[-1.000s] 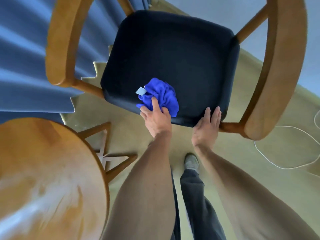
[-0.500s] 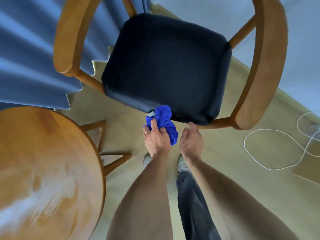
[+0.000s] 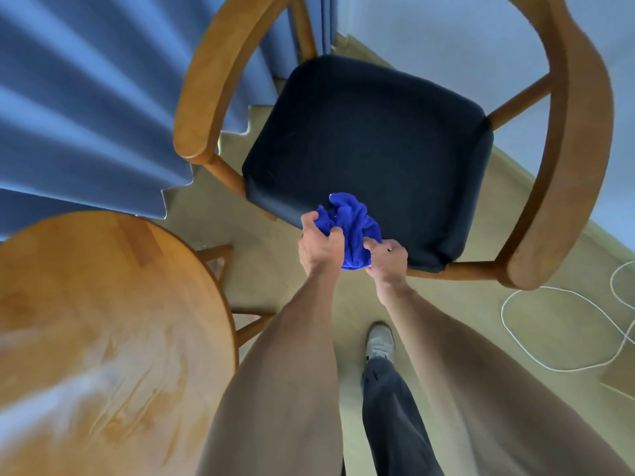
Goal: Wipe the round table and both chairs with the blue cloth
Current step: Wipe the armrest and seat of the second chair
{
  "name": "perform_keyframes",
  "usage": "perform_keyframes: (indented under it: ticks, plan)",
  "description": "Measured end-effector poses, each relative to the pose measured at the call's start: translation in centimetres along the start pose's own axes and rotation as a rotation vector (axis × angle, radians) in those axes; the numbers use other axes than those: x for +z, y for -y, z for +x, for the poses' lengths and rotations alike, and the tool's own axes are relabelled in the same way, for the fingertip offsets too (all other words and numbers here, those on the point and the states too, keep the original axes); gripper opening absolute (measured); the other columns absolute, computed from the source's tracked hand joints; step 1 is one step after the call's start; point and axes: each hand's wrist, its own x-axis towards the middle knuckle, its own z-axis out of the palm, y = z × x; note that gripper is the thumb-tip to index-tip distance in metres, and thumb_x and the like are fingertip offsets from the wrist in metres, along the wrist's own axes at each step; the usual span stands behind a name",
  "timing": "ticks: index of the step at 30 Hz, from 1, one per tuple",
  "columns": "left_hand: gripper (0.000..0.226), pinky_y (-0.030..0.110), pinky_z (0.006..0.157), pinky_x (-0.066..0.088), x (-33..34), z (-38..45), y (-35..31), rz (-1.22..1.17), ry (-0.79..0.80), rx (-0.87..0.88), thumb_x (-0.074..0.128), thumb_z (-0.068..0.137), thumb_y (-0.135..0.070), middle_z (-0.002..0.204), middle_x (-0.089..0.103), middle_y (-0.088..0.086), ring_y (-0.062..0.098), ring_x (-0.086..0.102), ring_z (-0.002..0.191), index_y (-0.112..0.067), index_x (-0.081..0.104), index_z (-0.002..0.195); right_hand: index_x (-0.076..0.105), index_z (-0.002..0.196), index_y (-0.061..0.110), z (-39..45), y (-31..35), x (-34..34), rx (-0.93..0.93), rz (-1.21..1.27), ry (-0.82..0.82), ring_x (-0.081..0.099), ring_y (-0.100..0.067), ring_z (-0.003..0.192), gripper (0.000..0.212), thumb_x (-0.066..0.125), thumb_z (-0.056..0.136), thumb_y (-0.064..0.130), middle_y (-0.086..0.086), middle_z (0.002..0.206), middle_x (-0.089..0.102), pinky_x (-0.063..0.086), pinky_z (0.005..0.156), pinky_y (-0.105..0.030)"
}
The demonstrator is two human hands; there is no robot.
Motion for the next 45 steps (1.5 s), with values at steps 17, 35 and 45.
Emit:
perform_keyframes:
  ticks: [17,35,45]
  plan:
    - [0.065,0.033,0.084,0.048,-0.2,6.8,-7.7,0.224,0.035,0.544,0.047,0.084,0.000,0.145,0.042,-0.003,0.018,0.048,0.123,-0.021,0.038,0.146,0.053,0.122,0.013,3.3,8.8,3.6,-0.315,-0.424,-0.300,0.058,-0.026,0.089,0.028,0.044,0.095,0.015,-0.004,0.094,0.064,0.046,0.078,-0.035]
    - [0.038,0.037,0.083,0.048,-7.3,1.3,-21.6,0.452,0.046,-0.044,0.050,0.094,-0.024,0.126,0.060,0.016,0.035,0.061,0.111,-0.007,0.053,0.128,0.052,0.121,0.012,-5.0,18.6,-5.1,-0.315,-0.630,-0.648,0.045,-0.030,0.119,0.042,0.057,0.079,0.010,-0.011,0.124,0.052,0.037,0.106,-0.044]
    - [0.036,0.035,0.092,0.051,7.4,-9.2,-16.6,0.150,0.486,-0.528,0.055,0.082,-0.033,0.104,0.060,0.006,0.028,0.062,0.096,-0.008,0.056,0.109,0.060,0.120,0.015,-0.8,21.6,-13.6,-0.245,-0.716,-0.701,0.024,-0.033,0.145,0.033,0.050,0.089,0.014,-0.012,0.149,0.041,0.020,0.120,-0.048]
